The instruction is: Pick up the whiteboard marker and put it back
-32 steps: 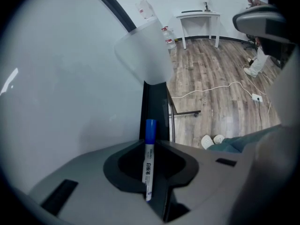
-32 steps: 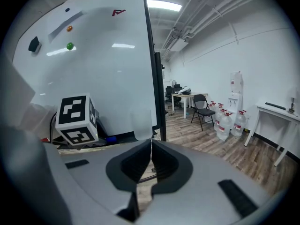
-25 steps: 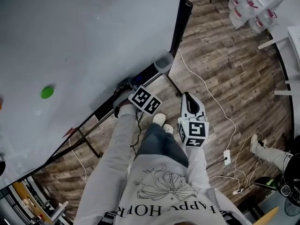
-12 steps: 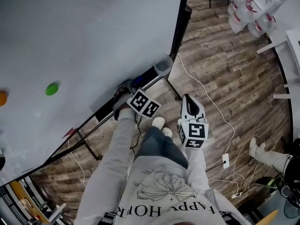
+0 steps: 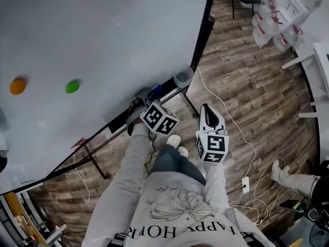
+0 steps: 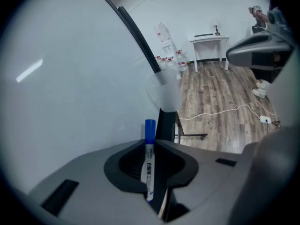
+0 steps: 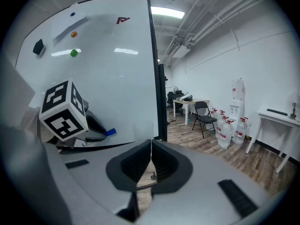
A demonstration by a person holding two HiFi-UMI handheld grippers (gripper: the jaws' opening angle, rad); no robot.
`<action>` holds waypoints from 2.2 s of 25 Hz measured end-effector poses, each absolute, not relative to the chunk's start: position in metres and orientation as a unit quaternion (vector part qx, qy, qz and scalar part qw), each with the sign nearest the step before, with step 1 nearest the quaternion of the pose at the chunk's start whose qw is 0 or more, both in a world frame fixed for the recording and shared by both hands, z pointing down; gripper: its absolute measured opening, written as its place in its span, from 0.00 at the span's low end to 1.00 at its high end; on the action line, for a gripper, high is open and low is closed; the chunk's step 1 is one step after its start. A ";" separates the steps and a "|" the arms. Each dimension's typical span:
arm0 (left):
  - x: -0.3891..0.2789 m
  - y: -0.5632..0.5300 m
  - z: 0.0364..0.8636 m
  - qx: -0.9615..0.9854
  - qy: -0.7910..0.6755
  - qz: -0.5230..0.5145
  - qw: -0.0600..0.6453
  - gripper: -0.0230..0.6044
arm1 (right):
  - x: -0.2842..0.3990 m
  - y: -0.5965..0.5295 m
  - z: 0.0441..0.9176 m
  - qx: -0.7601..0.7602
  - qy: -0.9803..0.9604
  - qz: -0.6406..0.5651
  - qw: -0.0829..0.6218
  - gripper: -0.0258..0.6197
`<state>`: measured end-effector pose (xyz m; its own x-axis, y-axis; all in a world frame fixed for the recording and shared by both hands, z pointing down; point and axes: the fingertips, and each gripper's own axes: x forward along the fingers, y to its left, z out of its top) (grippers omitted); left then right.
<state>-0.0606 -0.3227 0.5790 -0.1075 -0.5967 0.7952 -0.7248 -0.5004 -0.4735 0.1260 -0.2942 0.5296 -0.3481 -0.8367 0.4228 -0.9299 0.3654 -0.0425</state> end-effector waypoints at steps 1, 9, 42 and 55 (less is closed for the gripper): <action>-0.060 -0.322 0.573 0.669 -0.502 0.545 0.059 0.13 | 0.124 -0.295 0.526 0.545 -0.811 0.136 0.166 0.05; -0.055 -0.315 0.518 0.700 -0.544 0.459 0.060 0.13 | 0.111 -0.297 0.499 0.538 -0.823 0.110 0.146 0.05; 0.026 -0.394 0.405 0.824 -0.553 0.053 0.107 0.13 | 0.164 -0.306 0.476 0.600 -0.783 0.104 0.128 0.05; 0.040 -0.410 0.458 0.825 -0.555 0.038 0.097 0.13 | 0.179 -0.310 0.508 0.610 -0.766 0.131 0.157 0.05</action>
